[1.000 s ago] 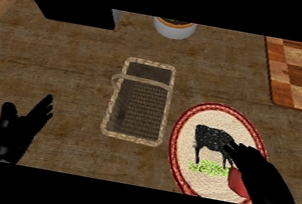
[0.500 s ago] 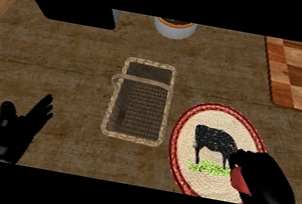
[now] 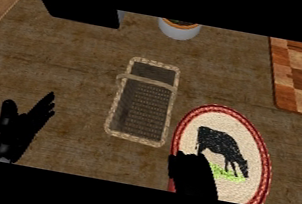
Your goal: Pick the bell pepper from the placemat and place it in the basket
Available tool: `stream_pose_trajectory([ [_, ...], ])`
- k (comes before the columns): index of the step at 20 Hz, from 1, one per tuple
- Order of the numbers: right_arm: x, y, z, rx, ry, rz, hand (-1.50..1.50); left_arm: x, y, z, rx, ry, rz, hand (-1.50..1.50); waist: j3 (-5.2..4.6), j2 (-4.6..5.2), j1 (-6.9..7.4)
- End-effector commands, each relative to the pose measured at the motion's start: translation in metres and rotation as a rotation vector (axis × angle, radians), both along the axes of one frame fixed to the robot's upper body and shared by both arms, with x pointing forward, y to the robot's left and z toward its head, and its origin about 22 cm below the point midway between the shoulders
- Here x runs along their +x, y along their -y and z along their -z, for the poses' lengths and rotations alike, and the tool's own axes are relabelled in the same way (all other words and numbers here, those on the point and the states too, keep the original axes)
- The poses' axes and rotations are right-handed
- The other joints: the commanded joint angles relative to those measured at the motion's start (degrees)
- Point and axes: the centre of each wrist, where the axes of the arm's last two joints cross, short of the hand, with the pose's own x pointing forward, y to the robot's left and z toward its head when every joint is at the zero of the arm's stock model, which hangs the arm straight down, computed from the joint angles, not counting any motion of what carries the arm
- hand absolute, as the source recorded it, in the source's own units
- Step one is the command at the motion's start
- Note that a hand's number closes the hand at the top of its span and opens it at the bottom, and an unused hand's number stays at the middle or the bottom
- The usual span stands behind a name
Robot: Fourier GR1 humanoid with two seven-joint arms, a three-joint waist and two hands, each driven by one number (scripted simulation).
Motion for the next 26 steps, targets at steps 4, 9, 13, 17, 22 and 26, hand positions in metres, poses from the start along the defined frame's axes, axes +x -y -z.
stream_pose_trajectory([
  [4, -0.028, -0.061, -0.038, 0.087, 0.116, 0.105, 1.5, -0.006, 0.004, 0.011, -0.002, -0.078, 0.002, 0.0, -0.15, -0.08, 0.96],
  [9, -0.044, -0.06, -0.08, 0.55, 0.221, 0.208, 1.5, -0.005, 0.001, 0.011, -0.003, -0.073, 0.003, 0.0, 0.44, 0.1, 0.47],
  [13, -0.043, -0.066, -0.105, 0.691, 0.392, 0.242, 1.5, -0.008, 0.002, 0.014, -0.001, -0.093, 0.0, 0.0, 0.02, -0.87, 0.88],
  [17, -0.039, -0.068, -0.124, 0.787, 0.468, 0.321, 1.5, 0.0, 0.002, 0.009, -0.001, -0.077, -0.007, 0.0, -0.28, -0.56, 0.73],
  [22, -0.03, -0.067, -0.146, 0.799, 0.563, 0.414, 1.5, -0.008, 0.001, 0.014, -0.001, -0.105, 0.0, 0.0, -0.6, -0.66, 0.62],
  [26, -0.024, -0.065, -0.163, 0.839, 0.603, 0.472, 1.5, -0.004, 0.003, 0.01, 0.012, -0.088, 0.006, 0.0, -0.53, -0.53, 0.54],
])
